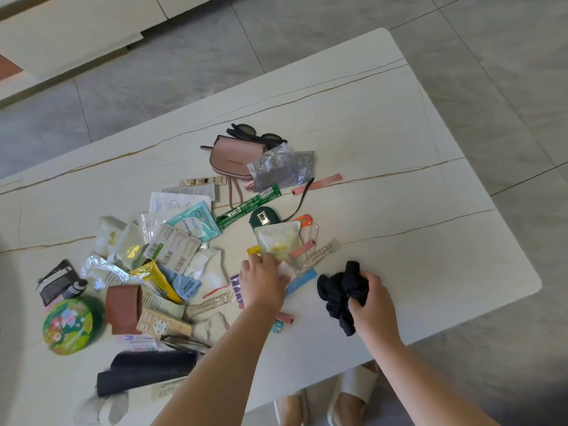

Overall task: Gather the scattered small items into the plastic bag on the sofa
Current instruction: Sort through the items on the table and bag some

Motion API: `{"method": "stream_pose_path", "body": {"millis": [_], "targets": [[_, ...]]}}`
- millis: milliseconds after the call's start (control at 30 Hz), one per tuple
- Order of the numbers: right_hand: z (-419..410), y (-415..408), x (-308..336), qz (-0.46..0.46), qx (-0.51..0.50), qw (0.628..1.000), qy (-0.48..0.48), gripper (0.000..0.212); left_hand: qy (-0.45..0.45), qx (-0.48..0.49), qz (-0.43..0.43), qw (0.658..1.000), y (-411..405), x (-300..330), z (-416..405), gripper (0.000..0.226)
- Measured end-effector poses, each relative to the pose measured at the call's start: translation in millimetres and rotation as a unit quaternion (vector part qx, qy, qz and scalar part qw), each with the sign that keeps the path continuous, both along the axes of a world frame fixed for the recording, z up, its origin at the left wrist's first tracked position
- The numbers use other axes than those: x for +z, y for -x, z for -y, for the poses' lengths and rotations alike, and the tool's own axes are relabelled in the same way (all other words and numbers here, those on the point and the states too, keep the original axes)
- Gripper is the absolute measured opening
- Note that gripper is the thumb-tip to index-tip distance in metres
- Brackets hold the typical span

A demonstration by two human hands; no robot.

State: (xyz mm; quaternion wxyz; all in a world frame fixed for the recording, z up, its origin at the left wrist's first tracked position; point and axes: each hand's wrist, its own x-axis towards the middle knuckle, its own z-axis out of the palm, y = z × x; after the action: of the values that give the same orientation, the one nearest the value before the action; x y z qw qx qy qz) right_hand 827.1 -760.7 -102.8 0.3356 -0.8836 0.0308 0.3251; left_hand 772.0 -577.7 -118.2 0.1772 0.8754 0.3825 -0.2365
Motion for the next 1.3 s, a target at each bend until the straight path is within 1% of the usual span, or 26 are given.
{"method": "stream_pose_path", "body": {"millis": [67,100,167,233,267,333,400,433,533,633,667,733,767,833,867,967,1100,1233,1300], "targets": [[3,-1,6,-0.010,-0.013,1.000,-0.013,0.044,-0.004,0.018,0.019,1.000,1,10,3,0.035],[4,-1,11,-0.017,-0.021,0.999,-0.019,0.045,0.020,0.040,0.039,0.998,1,16,4,0.035],[7,-3,23,-0.039,-0.052,0.997,-0.037,0.054,0.097,0.104,0.077,0.987,0,33,7,0.045],[11,-5,40,-0.065,-0.090,0.992,-0.056,0.063,0.149,0.158,0.091,0.972,-2,53,9,0.057],[13,-7,50,-0.073,-0.110,0.989,-0.068,0.061,0.168,0.181,0.089,0.965,-3,64,10,0.056],[16,-9,75,-0.080,-0.152,0.980,-0.100,0.044,0.212,0.218,0.095,0.948,-8,87,15,0.050],[21,-10,104,-0.083,-0.177,0.971,-0.138,0.028,0.265,0.264,0.114,0.921,-14,114,22,0.045],[23,-10,118,-0.080,-0.186,0.967,-0.156,0.024,0.280,0.281,0.125,0.909,-17,128,26,0.044],[33,-9,162,-0.050,-0.229,0.952,-0.196,0.024,0.324,0.319,0.165,0.875,-28,174,39,0.039],[48,-6,212,-0.033,-0.265,0.935,-0.233,0.024,0.365,0.326,0.177,0.854,-38,230,54,0.037],[54,-4,228,-0.027,-0.280,0.929,-0.242,0.023,0.379,0.329,0.180,0.846,-40,248,60,0.033],[66,-1,260,-0.009,-0.317,0.911,-0.263,0.019,0.414,0.332,0.187,0.826,-44,285,71,0.014],[72,0,275,-0.003,-0.339,0.900,-0.274,0.019,0.429,0.335,0.186,0.818,-47,302,77,0.010],[88,2,304,0.008,-0.370,0.881,-0.296,0.023,0.453,0.321,0.180,0.812,-51,332,90,0.008],[97,2,318,0.017,-0.376,0.875,-0.305,0.023,0.460,0.302,0.180,0.815,-55,345,98,0.011],[128,2,356,0.051,-0.398,0.857,-0.324,0.022,0.463,0.236,0.196,0.831,-68,381,126,0.011],[180,5,396,0.089,-0.447,0.820,-0.346,0.031,0.481,0.142,0.209,0.840,-83,419,176,0.021],[241,9,414,0.116,-0.524,0.759,-0.368,0.026,0.518,0.077,0.179,0.833,-97,447,238,0.018],[274,10,420,0.123,-0.545,0.739,-0.376,0.027,0.524,0.047,0.171,0.833,-103,457,275,0.024]]}}
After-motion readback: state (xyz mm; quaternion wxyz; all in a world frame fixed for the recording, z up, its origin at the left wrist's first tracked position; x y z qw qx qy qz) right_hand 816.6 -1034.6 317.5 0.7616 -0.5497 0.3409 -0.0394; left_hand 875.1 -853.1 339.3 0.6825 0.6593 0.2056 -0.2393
